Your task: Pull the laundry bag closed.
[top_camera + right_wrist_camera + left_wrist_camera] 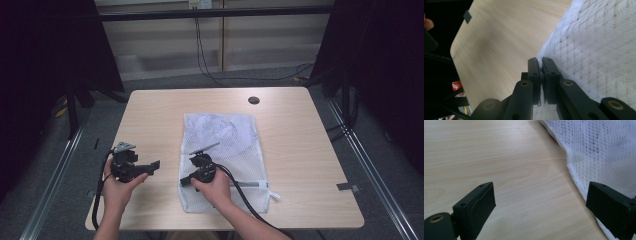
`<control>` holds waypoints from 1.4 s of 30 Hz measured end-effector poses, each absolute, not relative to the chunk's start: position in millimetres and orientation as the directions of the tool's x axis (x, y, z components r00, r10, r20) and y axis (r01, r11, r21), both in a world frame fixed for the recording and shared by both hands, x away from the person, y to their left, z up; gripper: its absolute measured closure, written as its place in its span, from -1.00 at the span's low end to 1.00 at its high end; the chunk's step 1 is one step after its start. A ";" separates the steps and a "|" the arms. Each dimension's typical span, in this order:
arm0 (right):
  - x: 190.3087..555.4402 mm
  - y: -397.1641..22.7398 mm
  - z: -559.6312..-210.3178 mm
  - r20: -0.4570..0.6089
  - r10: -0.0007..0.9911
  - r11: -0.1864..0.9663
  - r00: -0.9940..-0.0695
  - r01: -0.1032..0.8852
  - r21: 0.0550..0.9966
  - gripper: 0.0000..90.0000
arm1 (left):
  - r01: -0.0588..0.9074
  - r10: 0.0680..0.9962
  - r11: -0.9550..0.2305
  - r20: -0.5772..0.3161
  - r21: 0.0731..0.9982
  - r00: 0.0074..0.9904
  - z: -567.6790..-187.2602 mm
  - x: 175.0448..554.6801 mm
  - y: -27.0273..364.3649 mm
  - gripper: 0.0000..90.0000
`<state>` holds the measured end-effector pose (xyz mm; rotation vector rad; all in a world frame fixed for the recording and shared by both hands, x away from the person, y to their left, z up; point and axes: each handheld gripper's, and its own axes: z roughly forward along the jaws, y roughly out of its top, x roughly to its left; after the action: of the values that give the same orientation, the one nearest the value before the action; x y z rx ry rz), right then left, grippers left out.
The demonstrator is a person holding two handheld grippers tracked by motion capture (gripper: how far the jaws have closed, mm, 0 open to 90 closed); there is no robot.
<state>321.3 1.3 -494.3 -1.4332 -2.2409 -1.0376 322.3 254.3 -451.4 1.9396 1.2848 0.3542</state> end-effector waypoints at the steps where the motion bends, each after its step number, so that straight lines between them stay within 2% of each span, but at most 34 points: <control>1: 321.8 0.4 -493.3 0.581 0.666 0.246 -0.468 0.873 0.421 0.91 | 0.661 0.874 -0.188 -0.183 0.726 0.449 -451.4 322.1 253.8 -0.81; 15: 323.5 -15.1 -477.4 0.620 0.647 0.188 -0.444 0.881 0.434 0.92 | 0.673 0.843 -0.172 -0.246 0.719 0.478 -450.3 320.3 249.5 -0.81; 16: 323.7 -16.6 -475.9 0.621 0.645 0.183 -0.446 0.879 0.440 0.92 | 0.680 0.836 -0.164 -0.265 0.714 0.480 -450.5 320.0 248.5 -0.73; 18: 323.9 -17.9 -475.6 0.618 0.644 0.187 -0.452 0.875 0.446 0.92 | 0.689 0.822 -0.174 -0.281 0.704 0.495 -450.7 319.8 246.6 -0.71; 42: 325.4 -28.2 -466.6 0.622 0.634 0.164 -0.459 0.867 0.471 0.92 | 0.742 0.719 -0.187 -0.426 0.643 0.550 -457.5 317.4 221.5 -0.74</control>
<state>325.4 -28.2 -466.6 -1.4443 -2.1634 -1.1804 317.4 221.5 -457.5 1.9249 1.1851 -0.0349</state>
